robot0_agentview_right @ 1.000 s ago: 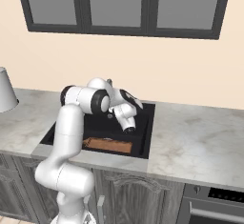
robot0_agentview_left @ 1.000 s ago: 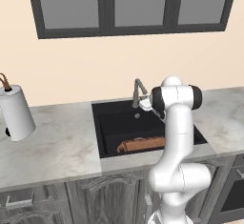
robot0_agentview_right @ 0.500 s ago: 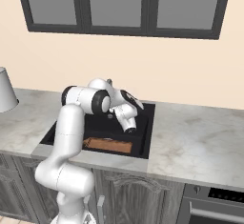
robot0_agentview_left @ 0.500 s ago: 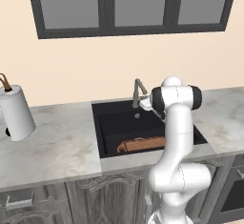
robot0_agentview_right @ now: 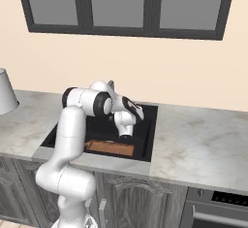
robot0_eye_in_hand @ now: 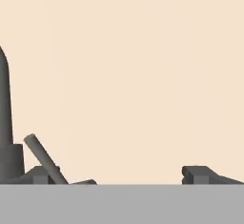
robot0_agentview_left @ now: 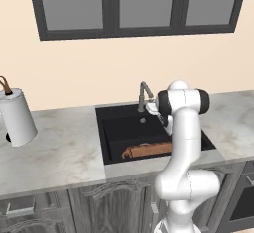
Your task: Turn on the sink faucet with hot water and rinse the cutting board for ten seconds, then turn off the faucet. Push the cutting board to reach the water if necessary.
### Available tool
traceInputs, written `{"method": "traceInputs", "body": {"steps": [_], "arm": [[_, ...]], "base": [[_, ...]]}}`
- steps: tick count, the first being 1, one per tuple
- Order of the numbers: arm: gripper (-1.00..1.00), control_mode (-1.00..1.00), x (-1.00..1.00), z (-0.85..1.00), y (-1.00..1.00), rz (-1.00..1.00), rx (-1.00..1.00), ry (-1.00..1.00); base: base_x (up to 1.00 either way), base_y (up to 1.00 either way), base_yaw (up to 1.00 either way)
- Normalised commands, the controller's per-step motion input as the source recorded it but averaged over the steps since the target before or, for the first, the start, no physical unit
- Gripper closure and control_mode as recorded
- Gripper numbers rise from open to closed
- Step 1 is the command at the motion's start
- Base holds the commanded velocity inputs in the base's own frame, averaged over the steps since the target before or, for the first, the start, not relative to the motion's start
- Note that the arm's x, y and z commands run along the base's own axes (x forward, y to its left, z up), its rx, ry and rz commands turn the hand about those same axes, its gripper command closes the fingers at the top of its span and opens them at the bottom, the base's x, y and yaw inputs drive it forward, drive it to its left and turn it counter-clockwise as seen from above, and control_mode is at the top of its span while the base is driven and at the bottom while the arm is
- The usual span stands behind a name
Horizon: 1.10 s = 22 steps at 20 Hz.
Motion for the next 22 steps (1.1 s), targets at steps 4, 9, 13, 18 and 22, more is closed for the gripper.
{"method": "traceInputs", "body": {"steps": [4,9,13,18,22], "arm": [[-1.0,-1.0,0.0,0.0,-0.76,-0.26,0.19,0.0],[-1.0,-1.0,0.0,0.0,-0.72,-0.23,0.16,0.0],[-1.0,-1.0,0.0,0.0,-0.69,-0.21,0.14,0.0],[-1.0,-1.0,-0.02,0.0,-0.65,-0.18,0.13,0.0],[-1.0,-1.0,-0.14,0.0,-0.56,-0.14,0.12,0.0]], "base": [[0.0,0.0,0.0],[0.0,0.0,0.0],[0.0,0.0,0.0],[0.0,0.0,0.0],[0.0,0.0,0.0]]}}
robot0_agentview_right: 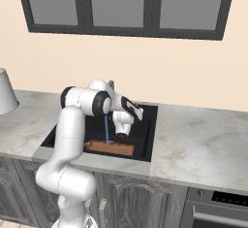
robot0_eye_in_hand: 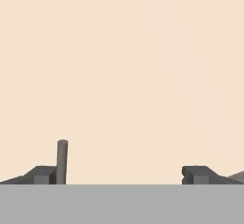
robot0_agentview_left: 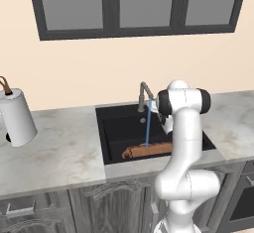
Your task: Turn on the sink faucet with hot water and rinse the cutting board for ten seconds, then turn off the faucet. Push the cutting board to reach the water if necessary.
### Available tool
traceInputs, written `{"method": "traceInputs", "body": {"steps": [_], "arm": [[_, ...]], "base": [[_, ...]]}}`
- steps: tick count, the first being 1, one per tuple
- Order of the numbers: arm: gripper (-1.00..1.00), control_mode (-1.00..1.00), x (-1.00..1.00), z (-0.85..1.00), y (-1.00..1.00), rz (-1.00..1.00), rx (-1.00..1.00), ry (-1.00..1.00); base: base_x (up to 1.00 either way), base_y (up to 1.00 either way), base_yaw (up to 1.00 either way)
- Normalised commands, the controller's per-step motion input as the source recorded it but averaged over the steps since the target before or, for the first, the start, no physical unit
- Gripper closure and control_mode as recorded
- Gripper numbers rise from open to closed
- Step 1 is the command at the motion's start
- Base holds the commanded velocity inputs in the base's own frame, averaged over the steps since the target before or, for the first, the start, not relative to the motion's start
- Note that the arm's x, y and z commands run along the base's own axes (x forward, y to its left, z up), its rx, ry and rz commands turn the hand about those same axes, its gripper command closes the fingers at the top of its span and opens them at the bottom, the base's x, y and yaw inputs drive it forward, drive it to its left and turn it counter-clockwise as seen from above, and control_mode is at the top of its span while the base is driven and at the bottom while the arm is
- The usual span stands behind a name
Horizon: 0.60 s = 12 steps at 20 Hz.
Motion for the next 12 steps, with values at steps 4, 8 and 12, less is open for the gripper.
{"method": "traceInputs", "body": {"steps": [4,8,12], "arm": [[-1.0,-1.0,-0.21,0.0,-0.46,-0.11,0.1,0.0],[-1.0,-1.0,-0.17,0.0,-0.18,-0.03,0.09,0.0],[-1.0,-1.0,-0.13,0.0,-0.01,0.0,0.06,0.0]], "base": [[0.0,0.0,0.0],[0.0,0.0,0.0],[0.0,0.0,0.0]]}}
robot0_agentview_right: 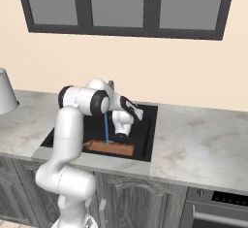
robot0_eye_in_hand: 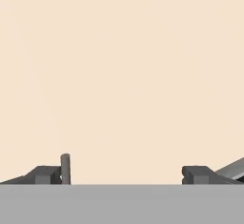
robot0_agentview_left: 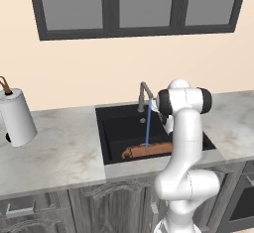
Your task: Turn on the sink faucet with hot water and rinse the cutting board for ten seconds, then turn off the faucet. Push the cutting board to reach the water if necessary.
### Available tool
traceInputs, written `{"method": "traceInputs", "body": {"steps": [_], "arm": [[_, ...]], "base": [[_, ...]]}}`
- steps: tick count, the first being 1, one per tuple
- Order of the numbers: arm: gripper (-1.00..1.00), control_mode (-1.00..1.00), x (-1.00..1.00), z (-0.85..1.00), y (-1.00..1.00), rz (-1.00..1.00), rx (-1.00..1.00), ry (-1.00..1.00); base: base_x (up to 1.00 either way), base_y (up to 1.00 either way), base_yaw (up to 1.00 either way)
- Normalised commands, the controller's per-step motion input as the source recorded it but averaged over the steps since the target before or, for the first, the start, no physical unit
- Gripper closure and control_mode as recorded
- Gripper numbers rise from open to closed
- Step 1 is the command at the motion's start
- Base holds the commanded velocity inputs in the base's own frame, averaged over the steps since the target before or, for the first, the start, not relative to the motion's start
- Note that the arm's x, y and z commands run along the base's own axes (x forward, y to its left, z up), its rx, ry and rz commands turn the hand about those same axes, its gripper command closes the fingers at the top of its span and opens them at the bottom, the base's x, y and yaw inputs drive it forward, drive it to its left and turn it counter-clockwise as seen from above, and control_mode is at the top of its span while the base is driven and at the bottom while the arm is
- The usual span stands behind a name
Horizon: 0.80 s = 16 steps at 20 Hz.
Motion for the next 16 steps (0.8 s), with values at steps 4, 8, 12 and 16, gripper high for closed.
{"method": "traceInputs", "body": {"steps": [4,8,12,16], "arm": [[-1.0,-1.0,-0.02,0.0,0.0,0.0,0.0,0.0],[-1.0,-1.0,0.0,0.0,0.0,0.0,0.0,0.0],[-1.0,-1.0,0.0,0.0,0.0,0.0,0.0,0.0],[-1.0,-1.0,0.0,0.0,0.0,0.0,0.0,0.0]], "base": [[0.0,0.0,0.0],[0.0,0.0,0.0],[0.0,0.0,0.0],[0.0,0.0,0.0]]}}
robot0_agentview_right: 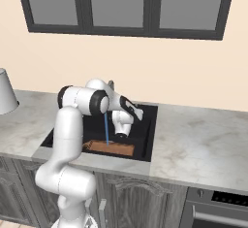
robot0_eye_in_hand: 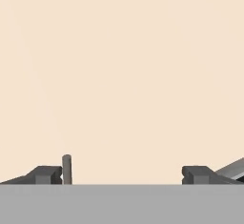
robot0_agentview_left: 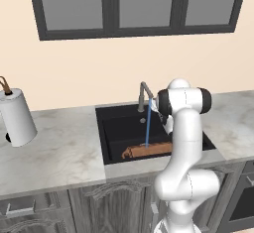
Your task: Turn on the sink faucet with hot water and rinse the cutting board for ten seconds, then turn off the faucet. Push the cutting board to reach the water if necessary.
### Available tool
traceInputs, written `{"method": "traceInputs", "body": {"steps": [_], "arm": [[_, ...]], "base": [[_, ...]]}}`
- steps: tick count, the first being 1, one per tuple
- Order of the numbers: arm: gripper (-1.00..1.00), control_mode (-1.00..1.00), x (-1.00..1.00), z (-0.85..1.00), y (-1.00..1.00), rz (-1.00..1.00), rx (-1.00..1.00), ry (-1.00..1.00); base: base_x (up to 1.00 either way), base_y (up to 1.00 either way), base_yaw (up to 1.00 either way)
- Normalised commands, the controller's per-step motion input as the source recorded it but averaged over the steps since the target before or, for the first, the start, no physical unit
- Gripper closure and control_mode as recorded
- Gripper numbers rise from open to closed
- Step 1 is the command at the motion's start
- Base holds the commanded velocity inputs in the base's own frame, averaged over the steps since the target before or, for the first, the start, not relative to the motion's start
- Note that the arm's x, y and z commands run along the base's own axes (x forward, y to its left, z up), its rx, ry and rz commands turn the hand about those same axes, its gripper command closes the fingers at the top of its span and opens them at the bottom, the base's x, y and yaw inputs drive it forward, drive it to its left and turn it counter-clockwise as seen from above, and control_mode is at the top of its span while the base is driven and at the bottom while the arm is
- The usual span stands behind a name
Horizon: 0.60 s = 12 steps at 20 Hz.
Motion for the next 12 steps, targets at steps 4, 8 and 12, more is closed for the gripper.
{"method": "traceInputs", "body": {"steps": [4,8,12], "arm": [[-1.0,-1.0,0.0,0.0,0.0,0.0,0.0,0.0],[-1.0,-1.0,0.0,0.0,0.0,0.0,0.0,0.0],[-1.0,-1.0,0.0,0.0,0.0,0.0,0.0,0.0]], "base": [[0.0,0.0,0.0],[0.0,0.0,0.0],[0.0,0.0,0.0]]}}
